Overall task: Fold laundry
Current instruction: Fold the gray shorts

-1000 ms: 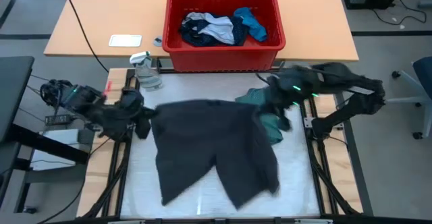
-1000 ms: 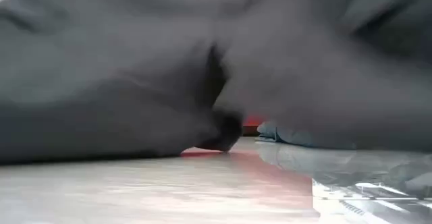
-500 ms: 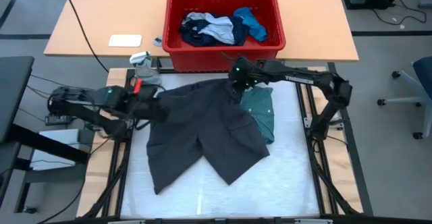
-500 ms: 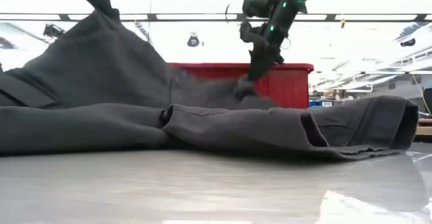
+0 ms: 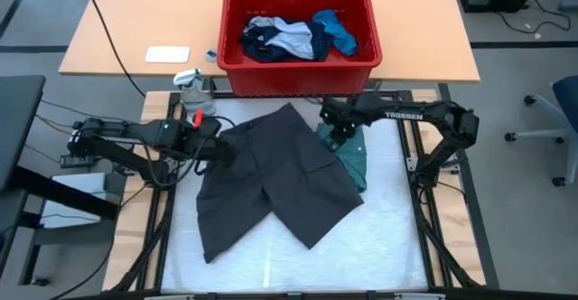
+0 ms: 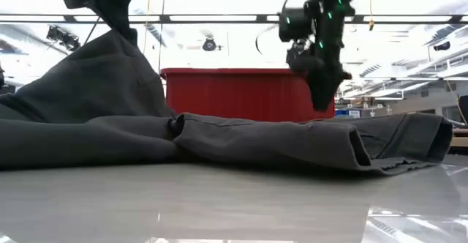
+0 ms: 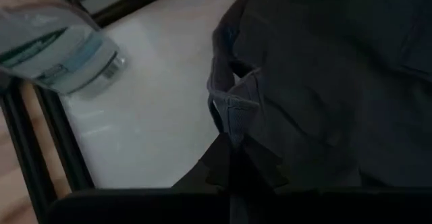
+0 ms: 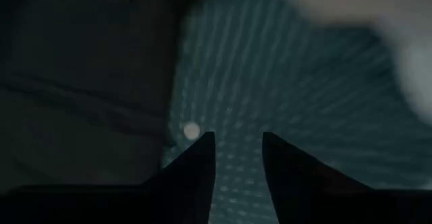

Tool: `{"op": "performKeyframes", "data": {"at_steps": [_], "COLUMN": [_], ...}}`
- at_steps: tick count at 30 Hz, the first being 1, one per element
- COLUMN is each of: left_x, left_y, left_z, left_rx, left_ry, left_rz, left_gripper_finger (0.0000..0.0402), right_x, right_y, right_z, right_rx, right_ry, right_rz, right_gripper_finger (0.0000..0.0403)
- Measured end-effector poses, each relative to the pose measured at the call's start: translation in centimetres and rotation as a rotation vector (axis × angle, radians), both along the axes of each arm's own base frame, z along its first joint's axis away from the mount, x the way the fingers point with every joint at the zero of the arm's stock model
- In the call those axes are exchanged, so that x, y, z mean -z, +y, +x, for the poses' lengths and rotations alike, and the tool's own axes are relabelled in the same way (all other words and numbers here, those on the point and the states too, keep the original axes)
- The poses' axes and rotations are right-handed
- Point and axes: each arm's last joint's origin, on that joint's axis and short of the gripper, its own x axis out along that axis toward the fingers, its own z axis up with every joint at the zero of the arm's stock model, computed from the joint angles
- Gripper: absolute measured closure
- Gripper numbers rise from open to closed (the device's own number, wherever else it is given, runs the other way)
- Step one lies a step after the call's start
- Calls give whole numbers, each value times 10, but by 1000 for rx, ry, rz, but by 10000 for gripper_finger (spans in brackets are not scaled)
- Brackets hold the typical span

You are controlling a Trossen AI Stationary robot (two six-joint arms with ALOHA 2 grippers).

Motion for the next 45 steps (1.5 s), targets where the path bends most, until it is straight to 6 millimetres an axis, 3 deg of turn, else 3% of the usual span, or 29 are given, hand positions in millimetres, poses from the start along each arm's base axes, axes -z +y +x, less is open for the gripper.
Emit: {"op": "performKeyframes", "data": {"at_steps": [5, 9, 12, 17, 22, 26, 31, 36, 41, 45], "left_x": [-5, -11, -14, -11, -6, 2, 20, 46, 82, 116], "left_y": [-4, -5, -6, -10, -28, -51, -87, -140, -196, -210], "left_z": [-13, -21, -24, -27, -25, -18, -2, 28, 56, 72], "left_rx": [-30, -28, -9, -35, 25, 117, 297, 600, 873, 734], "left_ry": [-31, -83, -113, -72, -32, 22, 117, 102, 49, 72], "left_rz": [-50, -101, -143, -199, -239, -235, -213, -251, -317, -370], "left_gripper_finger": [376, 360, 351, 360, 382, 386, 356, 299, 238, 191], "right_x": [57, 72, 65, 20, -23, -36, -21, 1, 21, 30], "right_y": [6, -7, -16, -11, 25, 69, 136, 193, 216, 225], "right_z": [-24, -60, -78, -80, -70, -52, -21, 4, 9, 10], "right_rx": [20, 62, 76, 134, 95, -85, -358, -678, -657, -634], "right_ry": [59, 287, 372, 149, -288, -545, -721, -807, -763, -754], "right_rz": [19, -97, -135, -158, -57, 44, 57, -174, -261, -224], "right_gripper_finger": [293, 299, 298, 293, 291, 293, 294, 293, 292, 292]}}
